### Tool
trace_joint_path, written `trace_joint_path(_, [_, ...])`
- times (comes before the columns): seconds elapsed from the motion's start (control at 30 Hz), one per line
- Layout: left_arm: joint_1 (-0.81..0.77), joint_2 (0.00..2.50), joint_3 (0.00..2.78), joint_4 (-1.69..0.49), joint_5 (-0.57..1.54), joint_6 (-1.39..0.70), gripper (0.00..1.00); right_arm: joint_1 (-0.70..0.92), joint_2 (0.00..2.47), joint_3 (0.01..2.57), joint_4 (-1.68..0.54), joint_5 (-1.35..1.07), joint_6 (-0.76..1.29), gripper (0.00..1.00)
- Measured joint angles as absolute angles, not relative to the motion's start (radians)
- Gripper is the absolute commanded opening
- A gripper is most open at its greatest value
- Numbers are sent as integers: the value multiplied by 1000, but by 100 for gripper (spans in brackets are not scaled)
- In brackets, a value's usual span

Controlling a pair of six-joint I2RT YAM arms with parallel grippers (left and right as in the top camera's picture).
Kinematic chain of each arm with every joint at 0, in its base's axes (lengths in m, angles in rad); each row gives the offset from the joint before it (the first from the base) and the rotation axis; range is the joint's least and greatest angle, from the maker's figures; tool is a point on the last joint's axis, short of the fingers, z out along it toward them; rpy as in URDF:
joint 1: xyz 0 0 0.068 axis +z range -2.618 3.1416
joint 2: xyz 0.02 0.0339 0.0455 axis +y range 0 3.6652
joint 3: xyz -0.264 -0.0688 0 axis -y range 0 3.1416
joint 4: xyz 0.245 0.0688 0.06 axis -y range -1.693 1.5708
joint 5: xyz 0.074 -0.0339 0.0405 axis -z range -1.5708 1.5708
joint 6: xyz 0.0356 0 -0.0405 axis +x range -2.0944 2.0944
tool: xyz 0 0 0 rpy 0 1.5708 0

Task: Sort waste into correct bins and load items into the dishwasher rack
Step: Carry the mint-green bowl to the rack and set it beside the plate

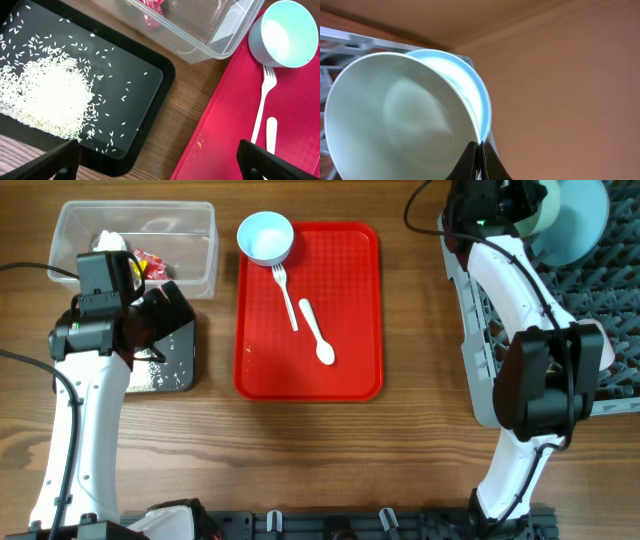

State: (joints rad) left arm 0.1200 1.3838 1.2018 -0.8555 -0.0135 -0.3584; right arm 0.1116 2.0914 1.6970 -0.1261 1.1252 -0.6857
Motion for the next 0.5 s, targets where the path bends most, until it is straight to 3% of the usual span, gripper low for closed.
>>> trace_joint_path(0.5, [120, 1384, 1202, -855, -14, -359, 100, 121, 2156, 1692, -101, 1088, -674, 4])
